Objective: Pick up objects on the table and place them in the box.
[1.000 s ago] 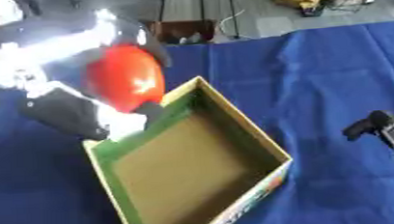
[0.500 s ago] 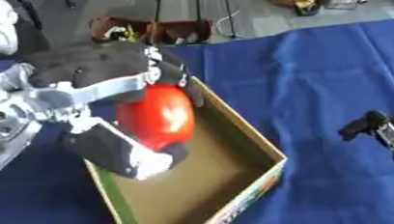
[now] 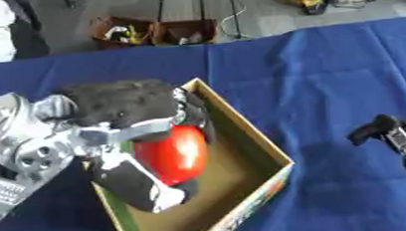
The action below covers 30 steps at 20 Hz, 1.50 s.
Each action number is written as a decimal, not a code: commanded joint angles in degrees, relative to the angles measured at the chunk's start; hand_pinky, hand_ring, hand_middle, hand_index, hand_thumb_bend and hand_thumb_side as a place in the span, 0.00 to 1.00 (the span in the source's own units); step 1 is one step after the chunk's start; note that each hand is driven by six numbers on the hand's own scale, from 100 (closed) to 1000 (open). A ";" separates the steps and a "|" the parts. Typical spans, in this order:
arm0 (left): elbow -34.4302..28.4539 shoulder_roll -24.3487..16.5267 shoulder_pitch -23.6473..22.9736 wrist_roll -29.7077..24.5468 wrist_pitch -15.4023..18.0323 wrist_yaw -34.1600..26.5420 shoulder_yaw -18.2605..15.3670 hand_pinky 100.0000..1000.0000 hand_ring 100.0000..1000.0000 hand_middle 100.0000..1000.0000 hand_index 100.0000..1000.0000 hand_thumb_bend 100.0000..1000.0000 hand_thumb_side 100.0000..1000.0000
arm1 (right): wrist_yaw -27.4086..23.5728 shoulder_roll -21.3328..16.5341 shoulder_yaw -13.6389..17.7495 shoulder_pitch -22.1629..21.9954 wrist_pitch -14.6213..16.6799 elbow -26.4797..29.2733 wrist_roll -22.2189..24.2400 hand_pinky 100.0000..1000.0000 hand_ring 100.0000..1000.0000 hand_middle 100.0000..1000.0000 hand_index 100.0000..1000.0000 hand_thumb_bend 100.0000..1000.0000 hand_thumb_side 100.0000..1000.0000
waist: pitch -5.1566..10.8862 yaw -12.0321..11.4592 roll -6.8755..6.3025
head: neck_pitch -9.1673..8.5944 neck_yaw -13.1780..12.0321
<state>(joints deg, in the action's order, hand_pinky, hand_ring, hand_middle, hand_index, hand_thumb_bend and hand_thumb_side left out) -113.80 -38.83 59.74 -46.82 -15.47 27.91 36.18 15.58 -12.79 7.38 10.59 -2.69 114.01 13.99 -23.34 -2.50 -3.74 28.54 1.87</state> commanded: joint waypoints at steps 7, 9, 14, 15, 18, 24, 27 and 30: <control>4.64 1.67 0.63 -1.03 1.10 3.38 2.48 0.35 0.59 0.69 0.57 0.00 0.10 | 0.38 -0.17 -0.01 0.20 0.05 0.58 0.05 0.87 0.67 0.45 0.57 0.00 1.00 | 0.79 0.28 0.25 | -0.06 -0.17; 6.28 2.24 0.51 -0.68 1.36 3.88 2.92 0.35 0.60 0.70 0.61 0.00 0.12 | 0.42 -0.13 0.00 0.19 0.06 0.58 0.06 0.87 0.67 0.45 0.57 0.00 1.00 | 0.72 0.32 0.28 | -0.07 -0.19; 7.71 3.01 0.67 -1.00 3.82 4.39 3.29 0.42 0.68 0.69 0.78 0.00 0.23 | 0.49 -0.05 0.02 0.13 0.00 0.58 0.13 0.87 0.67 0.45 0.57 0.00 1.00 | 0.64 0.26 0.37 | 0.13 0.21; 7.62 3.09 0.68 -1.42 4.52 4.58 3.15 0.44 0.71 0.72 0.80 0.00 0.25 | 0.47 -0.01 0.03 0.14 -0.02 0.58 0.15 0.87 0.67 0.45 0.57 0.00 1.00 | 0.63 0.25 0.39 | 0.17 0.29; 7.18 3.16 0.65 -3.32 6.42 4.76 3.05 0.58 0.79 0.79 0.85 0.00 0.38 | 0.40 0.05 0.11 0.13 -0.07 0.58 0.11 0.87 0.67 0.45 0.57 0.00 1.00 | 0.62 0.29 0.41 | 0.28 0.48; 6.63 3.11 0.51 -5.12 9.44 4.45 2.97 0.87 0.95 0.88 0.92 0.20 0.57 | 0.35 0.11 0.13 0.07 -0.29 0.58 0.15 0.87 0.67 0.45 0.57 0.00 1.00 | 0.70 0.23 0.36 | 0.31 0.66; 5.95 3.00 0.64 -5.15 10.34 5.67 2.32 0.94 1.00 0.88 0.95 0.39 0.66 | 0.30 0.13 0.06 0.09 -0.33 0.58 0.30 0.87 0.67 0.45 0.57 0.00 1.00 | 0.81 0.17 0.33 | 0.23 0.71; 5.30 2.96 0.55 -5.15 11.56 7.50 1.54 0.90 0.97 0.86 0.94 0.43 0.68 | 0.20 0.12 0.08 0.12 -0.34 0.58 0.31 0.87 0.67 0.45 0.57 0.00 1.00 | 0.96 0.18 0.37 | 0.18 0.73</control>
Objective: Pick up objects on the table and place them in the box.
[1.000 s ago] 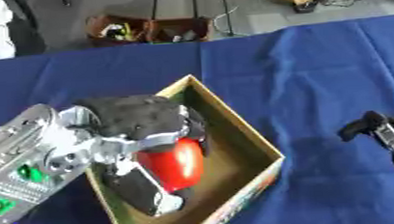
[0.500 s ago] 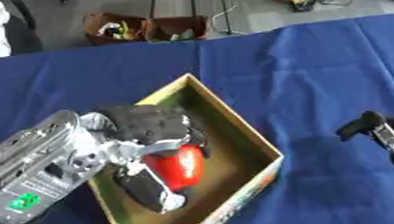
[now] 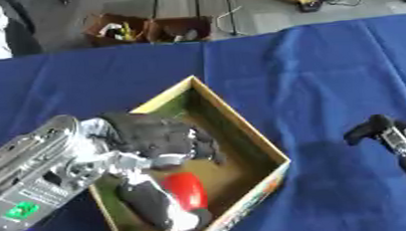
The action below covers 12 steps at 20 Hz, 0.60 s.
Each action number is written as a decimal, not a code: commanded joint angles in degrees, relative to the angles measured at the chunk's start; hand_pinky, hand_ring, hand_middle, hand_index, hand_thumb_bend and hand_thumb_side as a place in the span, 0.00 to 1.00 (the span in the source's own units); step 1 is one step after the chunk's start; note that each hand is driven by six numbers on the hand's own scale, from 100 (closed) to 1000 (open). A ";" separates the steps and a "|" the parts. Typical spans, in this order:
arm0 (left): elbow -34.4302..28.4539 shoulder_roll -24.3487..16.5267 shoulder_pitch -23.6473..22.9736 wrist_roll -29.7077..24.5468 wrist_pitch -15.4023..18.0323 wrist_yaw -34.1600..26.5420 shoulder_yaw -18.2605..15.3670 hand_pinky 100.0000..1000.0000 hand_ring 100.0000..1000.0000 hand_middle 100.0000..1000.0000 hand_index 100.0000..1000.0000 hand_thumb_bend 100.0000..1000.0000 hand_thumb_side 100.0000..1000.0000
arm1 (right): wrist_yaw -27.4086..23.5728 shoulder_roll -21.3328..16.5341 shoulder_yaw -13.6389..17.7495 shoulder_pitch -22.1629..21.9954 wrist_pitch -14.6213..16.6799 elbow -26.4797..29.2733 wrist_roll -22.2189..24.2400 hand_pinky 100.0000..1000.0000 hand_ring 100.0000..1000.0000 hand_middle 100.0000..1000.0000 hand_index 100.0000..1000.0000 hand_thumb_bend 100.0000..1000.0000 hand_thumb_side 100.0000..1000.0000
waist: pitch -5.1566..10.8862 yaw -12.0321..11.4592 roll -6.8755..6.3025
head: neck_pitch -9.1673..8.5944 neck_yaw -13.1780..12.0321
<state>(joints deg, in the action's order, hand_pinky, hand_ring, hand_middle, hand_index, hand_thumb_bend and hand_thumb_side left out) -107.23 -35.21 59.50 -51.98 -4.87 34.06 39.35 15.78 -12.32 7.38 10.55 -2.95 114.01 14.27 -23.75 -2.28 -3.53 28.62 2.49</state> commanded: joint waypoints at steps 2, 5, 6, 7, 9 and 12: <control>-1.78 -0.68 0.45 0.01 0.91 2.08 -2.85 0.89 0.96 0.86 0.94 0.41 0.68 | -0.11 -0.34 0.09 0.16 -0.08 0.58 0.02 0.87 0.67 0.45 0.57 0.00 1.00 | 1.50 -0.07 0.19 | 0.11 0.14; -4.75 -0.69 -0.86 2.47 -0.99 2.51 -7.94 0.81 0.87 0.83 0.91 0.24 0.65 | -0.21 -0.28 0.18 0.11 -0.20 0.58 -0.04 0.87 0.67 0.45 0.57 0.00 1.00 | 1.71 -0.35 0.30 | 0.25 0.43; -5.95 -0.70 -1.47 3.86 -1.98 2.35 -9.99 0.80 0.86 0.82 0.90 0.11 0.62 | -0.24 -0.25 0.21 0.10 -0.26 0.58 -0.05 0.87 0.67 0.45 0.57 0.00 1.00 | 1.76 -0.45 0.33 | 0.29 0.50; -6.67 -0.64 -2.03 5.65 -3.04 2.12 -12.04 0.80 0.84 0.81 0.90 0.02 0.64 | -0.27 -0.22 0.24 0.09 -0.30 0.58 -0.07 0.87 0.67 0.45 0.57 0.00 1.00 | 1.82 -0.54 0.36 | 0.30 0.58; -7.20 -0.34 -3.07 10.43 -5.01 1.27 -15.79 0.79 0.82 0.79 0.89 0.00 0.70 | -0.32 -0.18 0.33 0.07 -0.33 0.58 -0.17 0.87 0.67 0.45 0.57 0.00 1.00 | 1.90 -0.69 0.43 | 0.31 0.74; -7.34 -0.22 -5.10 19.76 -7.79 -1.10 -20.72 0.78 0.78 0.76 0.89 0.00 0.81 | -0.47 -0.19 0.48 0.16 -0.23 0.58 -0.45 0.87 0.67 0.45 0.57 0.00 1.00 | 1.97 -0.89 0.50 | 0.42 1.01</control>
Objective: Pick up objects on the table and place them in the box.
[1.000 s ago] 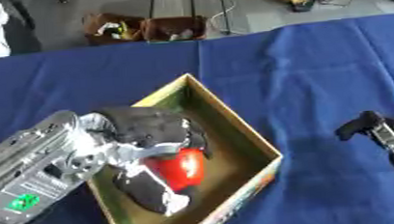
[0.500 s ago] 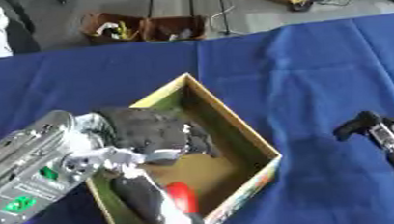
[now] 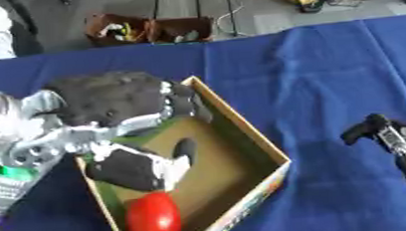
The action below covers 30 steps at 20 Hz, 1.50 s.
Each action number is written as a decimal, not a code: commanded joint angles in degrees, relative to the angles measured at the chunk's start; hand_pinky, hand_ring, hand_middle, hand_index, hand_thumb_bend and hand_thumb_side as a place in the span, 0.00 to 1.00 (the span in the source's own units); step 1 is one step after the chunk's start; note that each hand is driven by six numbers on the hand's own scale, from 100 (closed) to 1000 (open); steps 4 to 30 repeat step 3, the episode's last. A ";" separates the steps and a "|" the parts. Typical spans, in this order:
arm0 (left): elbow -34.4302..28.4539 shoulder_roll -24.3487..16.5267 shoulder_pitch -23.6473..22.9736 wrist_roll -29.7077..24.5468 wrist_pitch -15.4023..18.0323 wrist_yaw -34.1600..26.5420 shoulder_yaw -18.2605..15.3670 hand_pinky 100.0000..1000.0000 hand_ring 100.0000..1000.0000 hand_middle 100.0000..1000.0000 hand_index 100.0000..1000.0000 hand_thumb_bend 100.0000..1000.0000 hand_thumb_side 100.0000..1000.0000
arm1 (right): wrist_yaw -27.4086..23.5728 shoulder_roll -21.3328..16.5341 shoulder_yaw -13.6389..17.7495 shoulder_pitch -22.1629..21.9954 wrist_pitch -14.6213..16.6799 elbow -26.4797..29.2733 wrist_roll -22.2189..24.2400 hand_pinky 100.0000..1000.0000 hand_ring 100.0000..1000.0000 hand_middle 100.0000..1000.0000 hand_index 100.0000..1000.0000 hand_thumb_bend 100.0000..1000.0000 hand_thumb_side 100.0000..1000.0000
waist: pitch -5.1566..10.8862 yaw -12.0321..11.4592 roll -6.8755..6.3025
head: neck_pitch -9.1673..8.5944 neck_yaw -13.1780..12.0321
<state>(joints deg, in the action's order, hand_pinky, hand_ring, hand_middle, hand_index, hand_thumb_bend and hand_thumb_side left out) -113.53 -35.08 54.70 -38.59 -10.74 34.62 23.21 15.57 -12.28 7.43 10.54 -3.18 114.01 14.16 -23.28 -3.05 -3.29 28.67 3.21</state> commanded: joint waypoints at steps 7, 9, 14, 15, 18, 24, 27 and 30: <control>-1.06 0.54 -2.63 16.04 -4.12 -5.46 -8.96 0.76 0.75 0.74 0.89 0.00 0.84 | -0.47 -0.24 0.75 0.31 0.17 0.58 -0.92 0.87 0.67 0.45 0.57 0.00 1.00 | 1.49 -0.37 0.41 | 0.59 0.61; -1.06 0.54 -2.63 16.04 -4.12 -5.46 -8.96 0.76 0.75 0.74 0.89 0.00 0.84 | -0.47 -0.24 0.75 0.31 0.17 0.58 -0.92 0.87 0.67 0.45 0.57 0.00 1.00 | 1.49 -0.37 0.41 | 0.59 0.61; -1.06 0.54 -2.63 16.04 -4.12 -5.46 -8.96 0.76 0.75 0.74 0.89 0.00 0.84 | -0.47 -0.24 0.75 0.31 0.17 0.58 -0.92 0.87 0.67 0.45 0.57 0.00 1.00 | 1.49 -0.37 0.41 | 0.59 0.61; -1.06 0.54 -2.63 16.04 -4.12 -5.46 -8.96 0.76 0.75 0.74 0.89 0.00 0.84 | -0.47 -0.24 0.75 0.31 0.17 0.58 -0.92 0.87 0.67 0.45 0.57 0.00 1.00 | 1.49 -0.37 0.41 | 0.59 0.61; -1.06 0.54 -2.63 16.04 -4.12 -5.46 -8.96 0.76 0.75 0.74 0.89 0.00 0.84 | -0.47 -0.24 0.75 0.31 0.17 0.58 -0.92 0.87 0.67 0.45 0.57 0.00 1.00 | 1.49 -0.37 0.41 | 0.59 0.61; -1.06 0.54 -2.63 16.04 -4.12 -5.46 -8.96 0.76 0.75 0.74 0.89 0.00 0.84 | -0.47 -0.24 0.75 0.31 0.17 0.58 -0.92 0.87 0.67 0.45 0.57 0.00 1.00 | 1.49 -0.37 0.41 | 0.59 0.61; -1.06 0.54 -2.63 16.04 -4.12 -5.46 -8.96 0.76 0.75 0.74 0.89 0.00 0.84 | -0.47 -0.24 0.75 0.31 0.17 0.58 -0.92 0.87 0.67 0.45 0.57 0.00 1.00 | 1.49 -0.37 0.41 | 0.59 0.61; -1.06 0.54 -2.63 16.04 -4.12 -5.46 -8.96 0.76 0.75 0.74 0.89 0.00 0.84 | -0.47 -0.24 0.75 0.31 0.17 0.58 -0.92 0.87 0.67 0.45 0.57 0.00 1.00 | 1.49 -0.37 0.41 | 0.59 0.61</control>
